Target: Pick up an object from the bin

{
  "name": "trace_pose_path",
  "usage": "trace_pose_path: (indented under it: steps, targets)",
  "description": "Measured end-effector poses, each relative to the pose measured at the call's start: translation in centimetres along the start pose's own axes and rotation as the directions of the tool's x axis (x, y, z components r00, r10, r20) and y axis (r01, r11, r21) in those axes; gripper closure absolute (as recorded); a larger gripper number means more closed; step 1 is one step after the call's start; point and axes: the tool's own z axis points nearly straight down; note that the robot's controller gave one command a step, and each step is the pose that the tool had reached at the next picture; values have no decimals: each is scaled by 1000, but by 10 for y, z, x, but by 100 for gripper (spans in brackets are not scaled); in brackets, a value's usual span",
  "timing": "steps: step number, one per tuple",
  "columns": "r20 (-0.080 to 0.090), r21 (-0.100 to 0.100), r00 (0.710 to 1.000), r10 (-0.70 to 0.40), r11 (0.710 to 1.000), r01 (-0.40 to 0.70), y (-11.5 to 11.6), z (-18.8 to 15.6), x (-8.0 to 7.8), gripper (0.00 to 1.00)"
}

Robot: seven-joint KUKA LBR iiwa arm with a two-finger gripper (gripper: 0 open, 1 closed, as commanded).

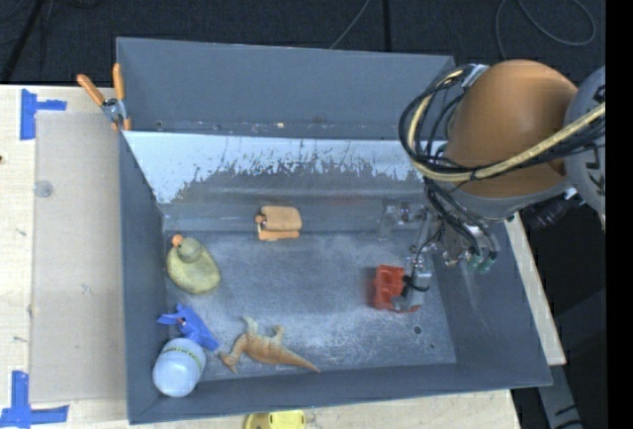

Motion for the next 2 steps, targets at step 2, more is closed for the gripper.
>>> trace_pose_path:
  steps: [2]
  targets:
    - [10,-1,999,51,999,-51,-16,30,-8,0]
